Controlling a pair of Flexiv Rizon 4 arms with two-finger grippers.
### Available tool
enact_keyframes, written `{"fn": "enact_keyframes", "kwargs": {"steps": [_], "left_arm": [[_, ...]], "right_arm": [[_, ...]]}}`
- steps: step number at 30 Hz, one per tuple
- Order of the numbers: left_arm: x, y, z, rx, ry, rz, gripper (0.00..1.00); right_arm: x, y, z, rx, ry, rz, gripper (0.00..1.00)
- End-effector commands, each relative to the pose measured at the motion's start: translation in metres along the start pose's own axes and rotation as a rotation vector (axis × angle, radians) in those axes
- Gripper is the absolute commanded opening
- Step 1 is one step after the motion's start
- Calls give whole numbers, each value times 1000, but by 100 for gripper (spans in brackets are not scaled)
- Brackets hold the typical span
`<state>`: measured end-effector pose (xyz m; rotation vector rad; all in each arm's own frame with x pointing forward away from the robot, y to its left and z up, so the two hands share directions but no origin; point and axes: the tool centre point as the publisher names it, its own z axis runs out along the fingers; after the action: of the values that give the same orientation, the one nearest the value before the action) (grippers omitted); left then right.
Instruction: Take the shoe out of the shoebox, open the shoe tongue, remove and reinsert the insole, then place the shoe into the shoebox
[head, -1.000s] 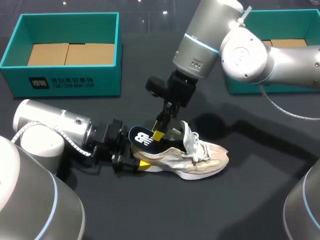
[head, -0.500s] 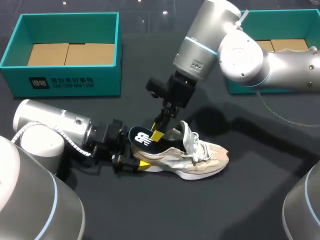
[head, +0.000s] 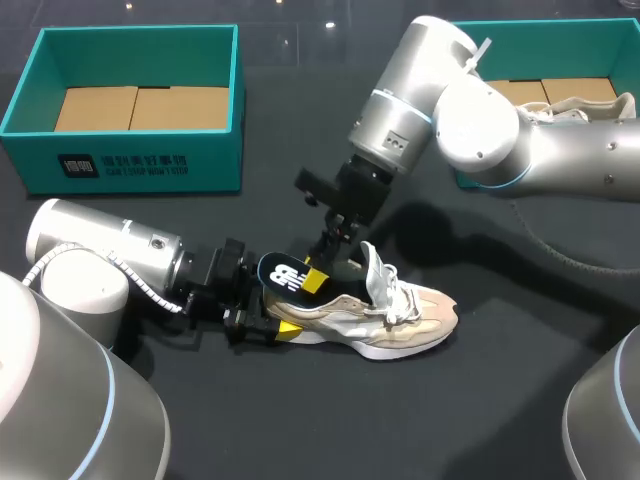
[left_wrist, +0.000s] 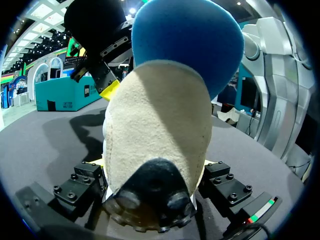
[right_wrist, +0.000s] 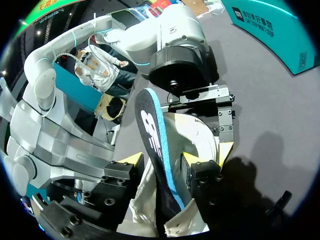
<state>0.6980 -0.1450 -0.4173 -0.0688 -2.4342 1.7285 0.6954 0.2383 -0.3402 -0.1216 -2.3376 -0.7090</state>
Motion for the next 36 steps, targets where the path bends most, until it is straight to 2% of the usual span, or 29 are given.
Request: {"fn": "enact_keyframes", "kwargs": {"steps": [1, 12, 18, 27, 30, 34, 35, 36], "left_arm": [[-1, 2, 1, -1, 0, 0, 0], [-1, 2, 1, -1, 0, 0, 0], [-1, 2, 1, -1, 0, 0, 0], [-1, 2, 1, -1, 0, 0, 0], [-1, 2, 1, -1, 0, 0, 0], [-1, 2, 1, -1, 0, 0, 0], [-1, 2, 1, -1, 0, 0, 0], [-1, 2, 1, -1, 0, 0, 0]], "right_arm": [[-2, -9, 8, -33, 7, 6, 46], [-2, -19, 11, -103, 17, 10, 42], [9, -12, 9, -118, -13, -5, 36], [12, -4, 14, -136, -4, -36, 31], [12, -3, 15, -142, -3, -40, 24], [11, -2, 15, -157, -4, -45, 19], [10, -2, 15, -161, -6, -48, 13], [10, -2, 14, -166, -11, -52, 2]]}}
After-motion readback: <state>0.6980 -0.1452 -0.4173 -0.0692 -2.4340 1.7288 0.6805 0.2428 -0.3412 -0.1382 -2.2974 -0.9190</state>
